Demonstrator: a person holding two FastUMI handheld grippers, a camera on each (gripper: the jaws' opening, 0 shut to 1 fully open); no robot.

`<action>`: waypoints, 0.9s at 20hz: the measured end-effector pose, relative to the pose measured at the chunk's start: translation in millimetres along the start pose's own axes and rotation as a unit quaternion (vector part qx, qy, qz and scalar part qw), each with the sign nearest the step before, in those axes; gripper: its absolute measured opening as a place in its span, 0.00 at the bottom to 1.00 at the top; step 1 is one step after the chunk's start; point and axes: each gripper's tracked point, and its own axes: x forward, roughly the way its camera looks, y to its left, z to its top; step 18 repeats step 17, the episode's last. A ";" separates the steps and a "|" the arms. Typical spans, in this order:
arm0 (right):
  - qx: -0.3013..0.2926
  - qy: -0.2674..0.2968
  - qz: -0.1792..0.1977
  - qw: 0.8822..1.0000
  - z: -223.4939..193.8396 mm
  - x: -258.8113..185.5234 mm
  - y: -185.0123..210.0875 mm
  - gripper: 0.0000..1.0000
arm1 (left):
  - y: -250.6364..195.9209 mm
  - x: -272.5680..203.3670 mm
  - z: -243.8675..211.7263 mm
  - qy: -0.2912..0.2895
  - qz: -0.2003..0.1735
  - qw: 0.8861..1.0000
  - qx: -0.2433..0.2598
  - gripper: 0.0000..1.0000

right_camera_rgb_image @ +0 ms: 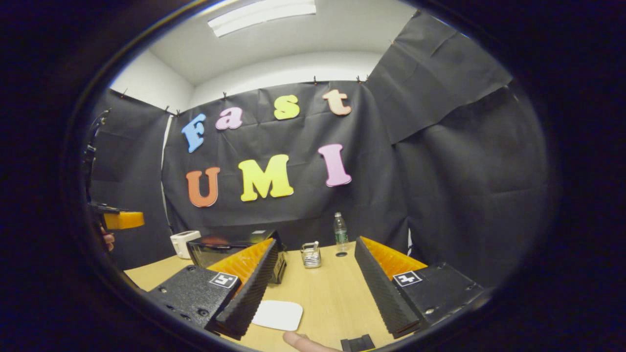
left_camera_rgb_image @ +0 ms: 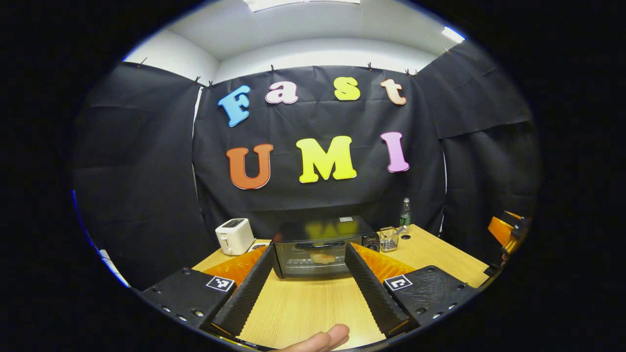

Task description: Open the electric oven with the left hand, put the food in, and close the electric oven.

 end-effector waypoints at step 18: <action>-0.086 -0.045 0.003 0.995 55.6 -54.2 12.8 0.96 | 6.9 -77.3 4.9 -0.051 0.031 0.998 -0.012 0.95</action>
